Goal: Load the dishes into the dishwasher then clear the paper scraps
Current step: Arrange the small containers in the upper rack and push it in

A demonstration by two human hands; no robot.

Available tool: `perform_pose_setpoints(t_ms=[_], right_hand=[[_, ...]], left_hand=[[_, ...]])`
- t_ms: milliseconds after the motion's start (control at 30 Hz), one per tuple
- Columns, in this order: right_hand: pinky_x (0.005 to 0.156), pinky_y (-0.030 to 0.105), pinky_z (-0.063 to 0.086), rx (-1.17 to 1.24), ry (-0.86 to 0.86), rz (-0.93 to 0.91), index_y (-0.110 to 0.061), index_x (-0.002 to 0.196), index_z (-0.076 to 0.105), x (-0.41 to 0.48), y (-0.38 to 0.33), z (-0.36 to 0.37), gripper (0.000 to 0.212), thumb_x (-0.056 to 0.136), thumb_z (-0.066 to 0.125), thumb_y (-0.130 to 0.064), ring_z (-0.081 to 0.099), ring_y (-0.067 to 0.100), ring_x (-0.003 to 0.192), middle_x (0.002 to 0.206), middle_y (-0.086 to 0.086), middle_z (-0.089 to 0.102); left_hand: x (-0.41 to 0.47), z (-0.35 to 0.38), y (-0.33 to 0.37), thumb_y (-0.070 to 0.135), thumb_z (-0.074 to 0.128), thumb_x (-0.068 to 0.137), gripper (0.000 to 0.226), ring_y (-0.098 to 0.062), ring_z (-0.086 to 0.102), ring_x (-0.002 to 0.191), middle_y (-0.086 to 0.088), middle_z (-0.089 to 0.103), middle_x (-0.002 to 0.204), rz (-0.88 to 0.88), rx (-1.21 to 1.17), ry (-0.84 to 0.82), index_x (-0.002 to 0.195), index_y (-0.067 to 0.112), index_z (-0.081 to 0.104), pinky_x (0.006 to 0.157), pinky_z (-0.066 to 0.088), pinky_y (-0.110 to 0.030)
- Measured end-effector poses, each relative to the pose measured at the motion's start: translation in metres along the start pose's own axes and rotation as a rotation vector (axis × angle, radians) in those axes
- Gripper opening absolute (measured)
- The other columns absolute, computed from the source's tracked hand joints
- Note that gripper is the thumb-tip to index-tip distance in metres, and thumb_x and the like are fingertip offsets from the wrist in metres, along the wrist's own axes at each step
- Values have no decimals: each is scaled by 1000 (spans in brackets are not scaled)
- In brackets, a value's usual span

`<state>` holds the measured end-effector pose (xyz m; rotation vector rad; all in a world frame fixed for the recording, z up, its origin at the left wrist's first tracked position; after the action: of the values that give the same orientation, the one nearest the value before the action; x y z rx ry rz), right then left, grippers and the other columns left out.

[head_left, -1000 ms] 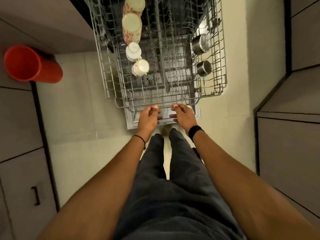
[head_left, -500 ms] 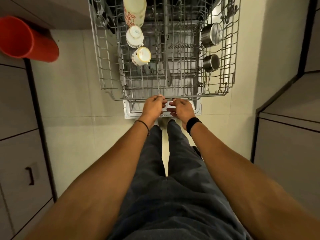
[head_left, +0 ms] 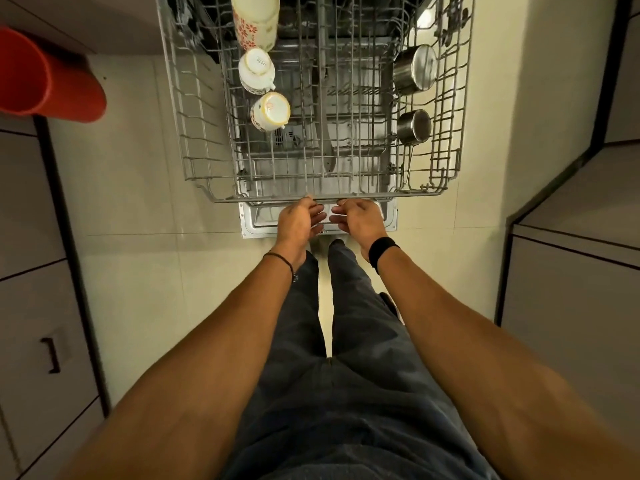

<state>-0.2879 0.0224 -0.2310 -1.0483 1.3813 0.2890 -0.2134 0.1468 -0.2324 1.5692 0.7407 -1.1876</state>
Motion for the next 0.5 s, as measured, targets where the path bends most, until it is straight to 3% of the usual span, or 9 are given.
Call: perform_pose_setpoints(t_ms=[267, 367, 500], right_hand=[[69, 19, 53, 28, 9, -86, 2, 118, 64, 20, -39, 5, 30, 106, 41, -12, 69, 16, 80, 103, 12, 70], [60, 13, 52, 37, 5, -130, 4, 117, 63, 35, -73, 7, 29, 107, 41, -10, 68, 13, 76, 101, 13, 70], [63, 16, 54, 25, -18, -222, -4, 110, 65, 58, -139, 14, 24, 107, 43, -13, 69, 14, 82, 106, 11, 72]], left_hand=[[16, 11, 40, 31, 43, 108, 34, -19, 71, 110, -9, 73, 120, 96, -23, -28, 118, 9, 66, 97, 57, -35], [27, 22, 74, 32, 44, 108, 29, -18, 71, 109, -7, 74, 118, 147, -18, -41, 106, 16, 67, 92, 58, -32], [46, 43, 138, 35, 44, 109, 31, -19, 71, 109, -5, 75, 114, 230, -12, -74, 102, 18, 68, 94, 58, -35]])
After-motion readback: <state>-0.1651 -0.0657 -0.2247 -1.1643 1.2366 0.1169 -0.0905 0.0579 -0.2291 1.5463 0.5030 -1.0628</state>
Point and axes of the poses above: each hand's wrist, its own x-axis towards the middle knuckle, its own z-axis out of the palm, y = z × x, the point moved 8 cm from there along x, towards the middle knuckle
